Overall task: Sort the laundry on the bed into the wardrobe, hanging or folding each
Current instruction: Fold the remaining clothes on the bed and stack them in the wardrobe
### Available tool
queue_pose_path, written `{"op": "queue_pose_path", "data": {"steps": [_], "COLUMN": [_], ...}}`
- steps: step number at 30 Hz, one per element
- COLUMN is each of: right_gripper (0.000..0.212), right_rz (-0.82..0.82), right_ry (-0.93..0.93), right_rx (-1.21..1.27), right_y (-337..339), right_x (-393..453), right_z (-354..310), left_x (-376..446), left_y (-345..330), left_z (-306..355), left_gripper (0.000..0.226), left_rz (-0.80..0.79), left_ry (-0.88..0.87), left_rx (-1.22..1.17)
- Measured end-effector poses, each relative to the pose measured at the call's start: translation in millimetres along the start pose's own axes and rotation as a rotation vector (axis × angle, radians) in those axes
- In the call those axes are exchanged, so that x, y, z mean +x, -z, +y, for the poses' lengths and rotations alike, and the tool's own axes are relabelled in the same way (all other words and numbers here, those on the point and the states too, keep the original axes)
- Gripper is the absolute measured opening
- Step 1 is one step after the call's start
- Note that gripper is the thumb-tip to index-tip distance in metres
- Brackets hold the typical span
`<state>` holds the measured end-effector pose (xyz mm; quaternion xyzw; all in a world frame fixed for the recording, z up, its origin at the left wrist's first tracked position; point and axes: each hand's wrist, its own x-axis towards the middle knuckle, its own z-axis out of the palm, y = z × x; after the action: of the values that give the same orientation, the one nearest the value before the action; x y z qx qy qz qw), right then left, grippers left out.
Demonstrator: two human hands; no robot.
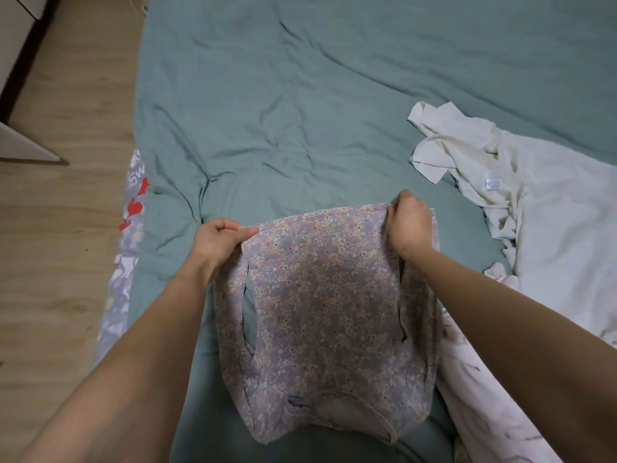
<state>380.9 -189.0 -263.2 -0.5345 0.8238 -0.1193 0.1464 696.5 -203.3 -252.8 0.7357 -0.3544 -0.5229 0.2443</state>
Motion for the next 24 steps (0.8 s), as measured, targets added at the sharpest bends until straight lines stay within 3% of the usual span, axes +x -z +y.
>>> {"op": "queue_pose_path", "data": {"steps": [3,8,16,20,24], "right_gripper": [0.011,0.009,0.012,0.01,0.014], "right_rz": [-0.001,-0.033,-0.025,0.033,0.057], "right_ry": [-0.067,-0.069,0.002,0.062,0.013], "right_rx": [0.092,0.194,0.097,0.038,0.076], "right_y": [-0.2,1.7,8.9,8.1,3.6], "right_x": [-1.5,-0.8,0.1,-2.2,-5.2], "right_z": [2.5,3.1,5.9,2.6,2.8], "left_x": [-4.3,-4.3,2.4,5.9,6.9], "left_y": [-2.0,2.3,8.2,2.8,4.7], "left_z": [-0.5,1.4,5.7,6.6,5.8], "left_gripper": [0.023,0.014,0.008,0.01,0.01], "left_rz": [-0.227,-0.345,-0.164,-0.027,-0.115], "left_ry": [0.12,0.262,0.197,0.177,0.149], "left_rx": [-0.134,-0.467,-0.226,-0.275,-0.292]}}
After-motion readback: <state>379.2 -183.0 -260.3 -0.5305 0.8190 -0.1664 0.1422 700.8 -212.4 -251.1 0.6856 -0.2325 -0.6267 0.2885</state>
